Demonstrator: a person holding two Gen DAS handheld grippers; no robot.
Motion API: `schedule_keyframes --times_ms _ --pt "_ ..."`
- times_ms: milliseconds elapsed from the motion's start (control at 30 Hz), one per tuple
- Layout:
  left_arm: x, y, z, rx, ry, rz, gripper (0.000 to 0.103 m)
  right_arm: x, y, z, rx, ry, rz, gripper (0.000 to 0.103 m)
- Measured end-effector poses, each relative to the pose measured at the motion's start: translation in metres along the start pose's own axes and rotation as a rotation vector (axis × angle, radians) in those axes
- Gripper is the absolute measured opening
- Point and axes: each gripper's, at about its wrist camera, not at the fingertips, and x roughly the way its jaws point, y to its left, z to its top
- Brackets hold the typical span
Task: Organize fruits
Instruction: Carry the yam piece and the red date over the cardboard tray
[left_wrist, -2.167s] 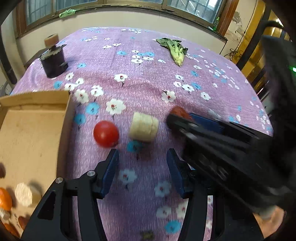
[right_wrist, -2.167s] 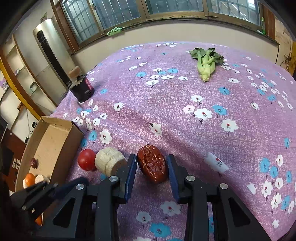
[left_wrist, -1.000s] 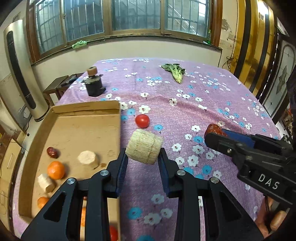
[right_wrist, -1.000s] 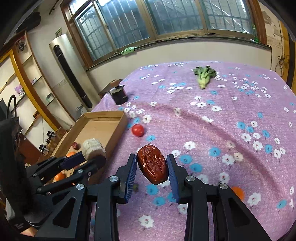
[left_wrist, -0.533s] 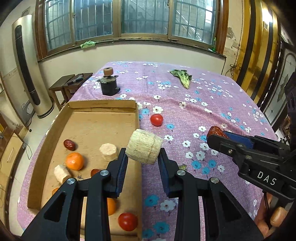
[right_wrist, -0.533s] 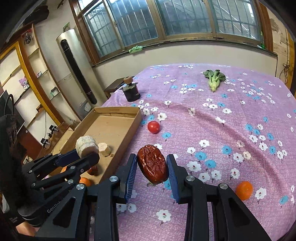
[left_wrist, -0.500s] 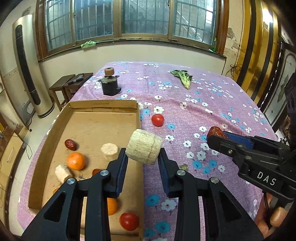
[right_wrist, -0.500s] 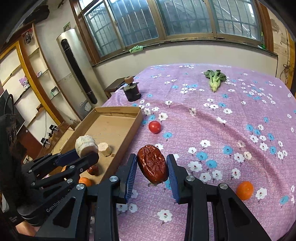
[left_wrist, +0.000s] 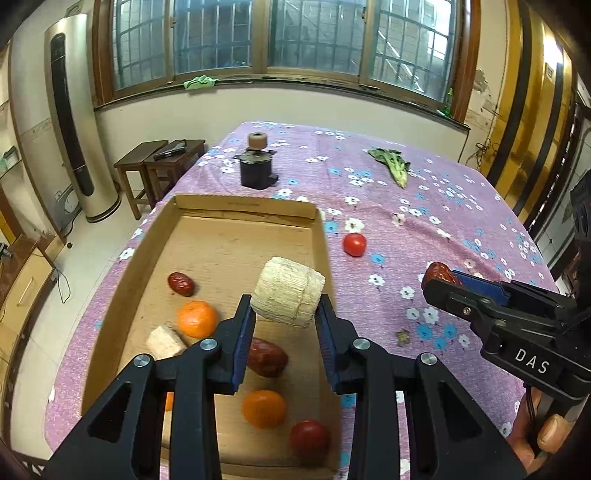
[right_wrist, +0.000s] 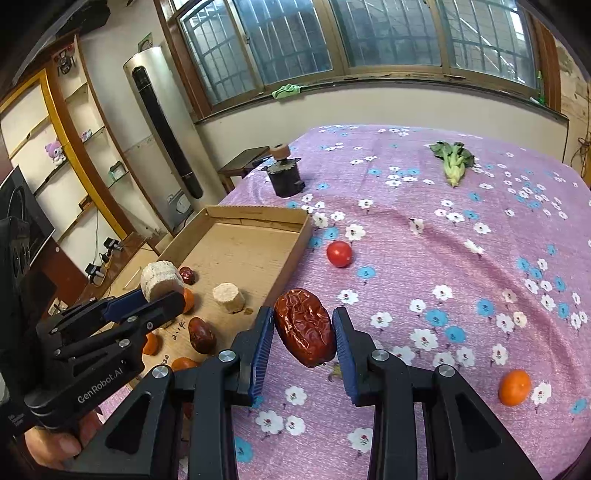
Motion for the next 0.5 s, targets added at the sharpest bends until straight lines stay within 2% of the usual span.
schedule_keyframes --times_ms 500 --pt "0.008 0.048 0.007 -0.07 0.016 0.025 0.03 0.032 0.036 0.018 -0.053 0.027 0.047 0.033"
